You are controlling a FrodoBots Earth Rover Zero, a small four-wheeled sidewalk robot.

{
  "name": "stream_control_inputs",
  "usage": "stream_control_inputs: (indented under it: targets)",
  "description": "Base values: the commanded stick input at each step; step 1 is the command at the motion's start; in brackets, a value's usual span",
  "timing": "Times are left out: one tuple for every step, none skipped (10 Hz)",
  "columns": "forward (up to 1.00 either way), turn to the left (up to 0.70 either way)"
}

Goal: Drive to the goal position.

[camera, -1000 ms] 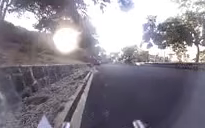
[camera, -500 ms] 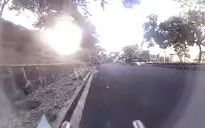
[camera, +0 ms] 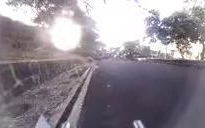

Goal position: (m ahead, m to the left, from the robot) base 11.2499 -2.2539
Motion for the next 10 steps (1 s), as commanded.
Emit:
stream_control_inputs:
  targets:
    - [0.5,0.0]
    - [0.5,0.0]
    - [0.5,0.0]
    - [0.5,0.0]
    - [0.5,0.0]
    - [0.5,0.0]
    - [0.5,0.0]
    - [0.5,0.0]
    - [0.5,0.0]
    - [0.5,0.0]
